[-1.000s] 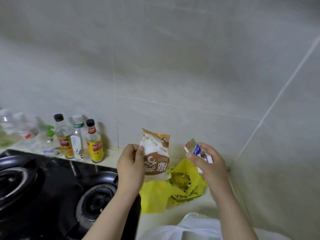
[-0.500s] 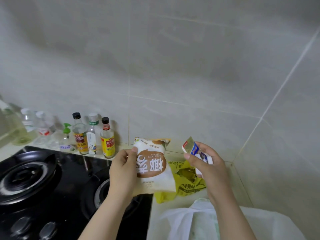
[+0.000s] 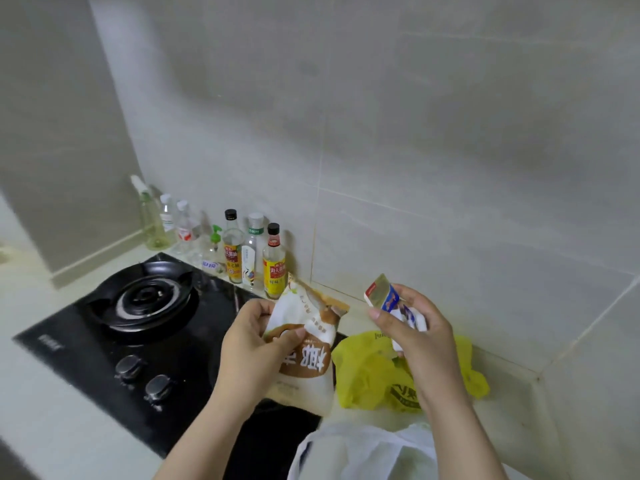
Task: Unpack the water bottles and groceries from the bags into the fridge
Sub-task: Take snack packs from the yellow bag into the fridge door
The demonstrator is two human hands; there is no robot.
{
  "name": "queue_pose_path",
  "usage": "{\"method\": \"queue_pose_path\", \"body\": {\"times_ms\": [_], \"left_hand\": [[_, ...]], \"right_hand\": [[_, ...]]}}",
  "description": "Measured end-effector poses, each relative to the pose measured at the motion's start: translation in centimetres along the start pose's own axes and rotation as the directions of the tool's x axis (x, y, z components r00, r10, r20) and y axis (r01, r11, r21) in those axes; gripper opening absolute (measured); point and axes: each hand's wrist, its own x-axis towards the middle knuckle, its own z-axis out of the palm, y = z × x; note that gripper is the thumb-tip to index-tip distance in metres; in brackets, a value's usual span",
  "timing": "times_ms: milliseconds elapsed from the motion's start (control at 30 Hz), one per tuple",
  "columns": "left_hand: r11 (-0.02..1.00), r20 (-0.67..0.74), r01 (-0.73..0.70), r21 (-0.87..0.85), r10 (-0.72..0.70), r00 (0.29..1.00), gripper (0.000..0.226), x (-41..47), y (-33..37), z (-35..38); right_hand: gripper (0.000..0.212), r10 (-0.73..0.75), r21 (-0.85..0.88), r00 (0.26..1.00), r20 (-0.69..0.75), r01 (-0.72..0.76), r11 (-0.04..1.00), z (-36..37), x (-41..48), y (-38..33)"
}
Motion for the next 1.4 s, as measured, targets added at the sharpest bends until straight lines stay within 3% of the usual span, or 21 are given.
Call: {"method": "queue_pose_path", "body": {"times_ms": [300,600,733,1067,1400], "left_hand": [[0.99,-0.357,0.091,0.106,-0.047,0.933,0.025,-4.1,-3.4,-7.0],[0.986,-0.649,0.162,0.038,-0.099,0.754,0.024,-10.4,-5.2,-20.0],[0.99,-0.755,0.137,0.042,-0.058,0.653,0.024,-14.4,-5.6,-26.6],[0.982,-0.937,0.183,-0.041,-0.102,0.335,0.026,-25.9,-7.1,-37.6],[0.955,-0.988,0.263,-0.139,-0.116,-0.102,0.027,-35.6,-6.8,-41.2]], "right_hand": [[0.044,0.022,-0.061,0.948,0.319,-0.002,0.998,7.2,-1.2,2.1],[0.039,-0.019,-0.034,0.753,0.658,0.055,0.998,21.0,-7.8,1.8],[0.048,-0.024,-0.009,0.628,0.778,0.05,0.999,27.3,-13.0,1.1],[0.04,-0.109,0.094,0.288,0.951,0.066,0.993,39.6,-26.0,-0.8],[0.039,-0.153,0.152,-0.174,0.973,-0.018,0.988,48.1,-37.5,-1.9]]}}
